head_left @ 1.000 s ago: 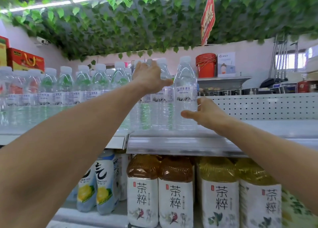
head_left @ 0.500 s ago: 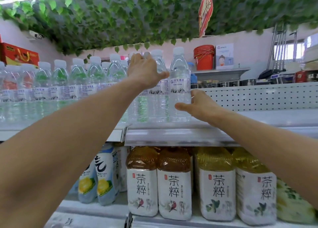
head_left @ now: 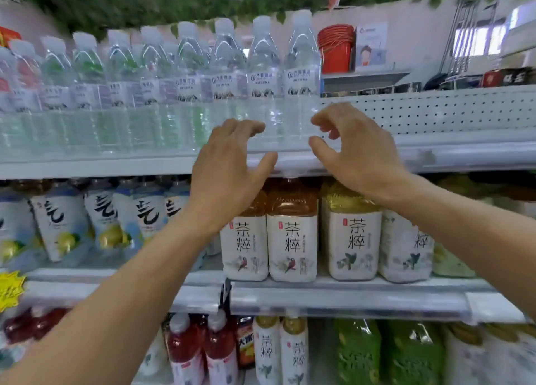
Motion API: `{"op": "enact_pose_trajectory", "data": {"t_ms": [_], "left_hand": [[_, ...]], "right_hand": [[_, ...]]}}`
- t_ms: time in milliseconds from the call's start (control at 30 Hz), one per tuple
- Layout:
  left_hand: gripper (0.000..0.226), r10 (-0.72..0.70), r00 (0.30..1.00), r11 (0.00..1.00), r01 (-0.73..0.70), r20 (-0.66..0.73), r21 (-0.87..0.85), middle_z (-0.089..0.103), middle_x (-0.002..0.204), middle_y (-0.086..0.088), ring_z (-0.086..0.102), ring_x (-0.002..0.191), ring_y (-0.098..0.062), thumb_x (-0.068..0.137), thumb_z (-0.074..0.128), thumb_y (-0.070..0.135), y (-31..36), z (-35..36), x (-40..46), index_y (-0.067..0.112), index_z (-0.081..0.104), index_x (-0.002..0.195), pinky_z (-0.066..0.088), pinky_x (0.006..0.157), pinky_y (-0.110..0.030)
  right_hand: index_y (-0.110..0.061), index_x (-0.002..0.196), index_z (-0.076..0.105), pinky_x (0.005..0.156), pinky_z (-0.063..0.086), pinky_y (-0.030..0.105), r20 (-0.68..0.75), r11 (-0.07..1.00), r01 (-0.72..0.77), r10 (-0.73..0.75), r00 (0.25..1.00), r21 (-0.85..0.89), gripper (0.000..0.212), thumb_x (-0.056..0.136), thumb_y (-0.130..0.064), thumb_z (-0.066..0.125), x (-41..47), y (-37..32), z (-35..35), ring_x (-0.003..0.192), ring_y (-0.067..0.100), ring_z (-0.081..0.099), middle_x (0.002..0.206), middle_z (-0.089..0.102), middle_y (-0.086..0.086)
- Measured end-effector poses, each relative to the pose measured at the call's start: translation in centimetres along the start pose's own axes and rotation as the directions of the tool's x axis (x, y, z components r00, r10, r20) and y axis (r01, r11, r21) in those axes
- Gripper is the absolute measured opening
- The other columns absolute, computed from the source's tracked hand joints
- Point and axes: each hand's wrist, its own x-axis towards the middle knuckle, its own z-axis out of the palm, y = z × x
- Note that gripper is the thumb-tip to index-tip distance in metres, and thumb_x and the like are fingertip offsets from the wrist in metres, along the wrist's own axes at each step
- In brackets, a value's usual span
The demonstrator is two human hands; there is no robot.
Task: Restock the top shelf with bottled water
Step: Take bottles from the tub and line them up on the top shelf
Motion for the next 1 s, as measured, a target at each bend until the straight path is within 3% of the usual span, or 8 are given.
{"op": "enact_pose_trajectory", "data": {"t_ms": [233, 400, 533, 667, 767, 833, 933, 1000], "left_hand": [[0.022, -0.17, 0.953, 0.935, 0.236, 0.249, -0.265, 0.066, 0.087, 0.015, 0.061, 0.078, -0.001, 0.092, 0.065, 0.032, -2.5, 1.6, -12.3, 0.024, 0.066, 0.113, 0.054, 0.074, -0.033], [0.018, -0.275, 0.796, 0.882, 0.432, 0.54, -0.187, 0.066, 0.083, 0.014, 0.062, 0.077, -0.007, 0.092, 0.066, 0.032, -6.0, 3.8, -20.6, 0.025, 0.067, 0.108, 0.053, 0.075, -0.032], [0.025, -0.345, 0.529, 0.77, 0.632, 0.775, -0.088, 0.069, 0.09, 0.005, 0.063, 0.081, -0.012, 0.087, 0.067, 0.039, -8.2, 6.4, -28.9, 0.024, 0.067, 0.107, 0.053, 0.078, -0.032], [0.036, -0.44, 0.245, 0.597, 0.798, 0.864, 0.077, 0.069, 0.087, 0.002, 0.061, 0.072, -0.014, 0.067, 0.054, 0.053, -9.5, 10.0, -38.5, 0.029, 0.065, 0.092, 0.051, 0.074, -0.029], [0.011, -0.474, 0.021, 0.418, 0.885, 0.88, 0.204, 0.063, 0.079, 0.001, 0.056, 0.072, -0.013, 0.08, 0.071, 0.031, -9.9, 12.5, -46.2, 0.025, 0.064, 0.086, 0.047, 0.068, -0.021], [0.015, -0.494, -0.097, 0.348, 0.889, 0.864, 0.298, 0.062, 0.078, 0.0, 0.059, 0.074, -0.016, 0.088, 0.071, 0.016, -10.6, 14.3, -51.9, 0.027, 0.062, 0.082, 0.045, 0.067, -0.018], [0.006, -0.457, -0.306, 0.29, 0.836, 0.835, 0.465, 0.069, 0.095, -0.003, 0.066, 0.084, -0.022, 0.09, 0.068, 0.024, -11.2, 17.3, -59.9, 0.026, 0.064, 0.094, 0.051, 0.075, -0.026], [0.023, -0.47, -0.396, 0.255, 0.794, 0.789, 0.551, 0.07, 0.107, -0.005, 0.068, 0.09, -0.023, 0.09, 0.067, 0.027, -11.7, 19.6, -64.4, 0.018, 0.065, 0.111, 0.052, 0.078, -0.027]], "right_hand": [[-0.028, 0.095, 0.064, 0.069, 0.053, 0.038, 0.244, 0.998, -0.038, 0.024, 0.969, 0.054, 0.008, 0.092, -0.033, 0.058, -10.0, -3.0, 2.9, 0.075, 0.015, 0.059, 0.083, 0.062, -0.011], [-0.024, 0.095, 0.065, 0.073, 0.053, 0.041, 0.532, 0.977, -0.209, 0.152, 0.833, 0.049, 0.012, 0.091, -0.033, 0.059, -18.3, -3.8, 7.9, 0.08, 0.019, 0.061, 0.083, 0.065, -0.008], [-0.032, 0.085, 0.061, 0.073, 0.054, 0.039, 0.758, 0.929, -0.37, 0.24, 0.606, 0.003, 0.003, 0.087, -0.034, 0.062, -27.1, -3.0, 11.6, 0.078, 0.017, 0.062, 0.074, 0.061, -0.013], [-0.027, 0.08, 0.064, 0.072, 0.054, 0.039, 0.914, 0.848, -0.516, 0.297, 0.275, -0.12, 0.007, 0.083, -0.034, 0.064, -36.5, -1.0, 14.4, 0.075, 0.017, 0.065, 0.075, 0.067, -0.01], [-0.031, 0.064, 0.051, 0.067, 0.047, 0.031, 0.939, 0.748, -0.612, 0.342, 0.027, -0.255, 0.023, 0.084, -0.035, 0.061, -43.4, 0.2, 16.9, 0.069, 0.015, 0.06, 0.064, 0.057, -0.011], [-0.029, 0.064, 0.045, 0.073, 0.045, 0.03, 0.937, 0.727, -0.598, 0.326, -0.13, -0.336, 0.032, 0.093, -0.023, 0.059, -49.2, 0.8, 19.1, 0.081, 0.02, 0.061, 0.075, 0.054, -0.006], [-0.017, 0.072, 0.054, 0.071, 0.047, 0.031, 0.875, 0.64, -0.596, 0.366, -0.318, -0.485, 0.02, 0.089, -0.025, 0.061, -58.3, 1.5, 22.1, 0.082, 0.024, 0.063, 0.081, 0.06, 0.006], [-0.019, 0.076, 0.051, 0.06, 0.044, 0.026, 0.837, 0.572, -0.611, 0.364, -0.41, -0.548, 0.018, 0.087, -0.025, 0.063, -63.6, 1.4, 23.8, 0.071, 0.018, 0.057, 0.077, 0.059, 0.001]]}}
